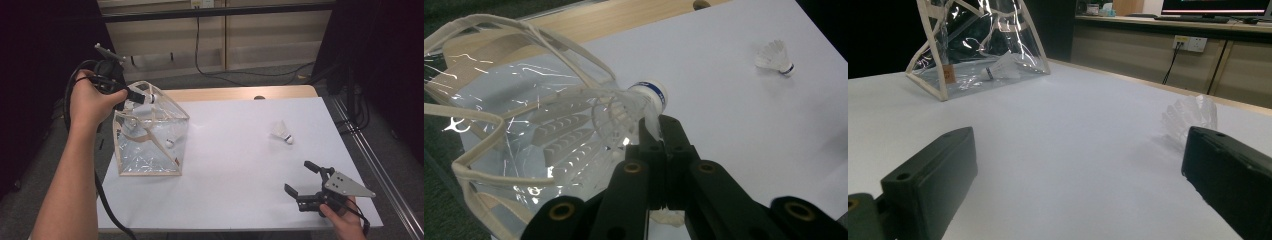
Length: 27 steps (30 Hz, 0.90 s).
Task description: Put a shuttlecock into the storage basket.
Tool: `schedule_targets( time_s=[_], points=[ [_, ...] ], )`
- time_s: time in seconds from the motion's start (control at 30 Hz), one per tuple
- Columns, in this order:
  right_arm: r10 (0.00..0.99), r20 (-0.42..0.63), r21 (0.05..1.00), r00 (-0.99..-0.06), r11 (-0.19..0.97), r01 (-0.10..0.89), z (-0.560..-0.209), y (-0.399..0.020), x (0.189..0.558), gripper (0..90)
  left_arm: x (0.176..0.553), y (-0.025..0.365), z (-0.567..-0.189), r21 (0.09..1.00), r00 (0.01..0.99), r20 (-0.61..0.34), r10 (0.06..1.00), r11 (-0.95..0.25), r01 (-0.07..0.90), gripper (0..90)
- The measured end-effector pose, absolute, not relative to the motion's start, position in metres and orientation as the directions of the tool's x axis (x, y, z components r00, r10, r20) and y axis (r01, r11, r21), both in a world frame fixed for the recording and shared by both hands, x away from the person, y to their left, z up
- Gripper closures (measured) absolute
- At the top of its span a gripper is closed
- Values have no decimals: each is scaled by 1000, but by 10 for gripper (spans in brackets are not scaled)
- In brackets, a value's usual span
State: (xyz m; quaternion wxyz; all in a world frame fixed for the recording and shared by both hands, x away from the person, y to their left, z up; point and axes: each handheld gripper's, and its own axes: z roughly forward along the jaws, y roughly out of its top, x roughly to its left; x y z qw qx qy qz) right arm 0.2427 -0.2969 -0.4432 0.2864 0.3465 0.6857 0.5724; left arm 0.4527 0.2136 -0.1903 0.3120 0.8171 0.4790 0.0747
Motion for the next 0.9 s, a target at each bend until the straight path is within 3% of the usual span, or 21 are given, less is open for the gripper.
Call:
schedule_targets(
  time_s=[0.9],
  points=[
    [803, 5, 984, -596, 104, 148, -443, -297, 243, 7, 452, 225, -188, 582, 506, -160, 847, -334, 742, 899]
  ],
)
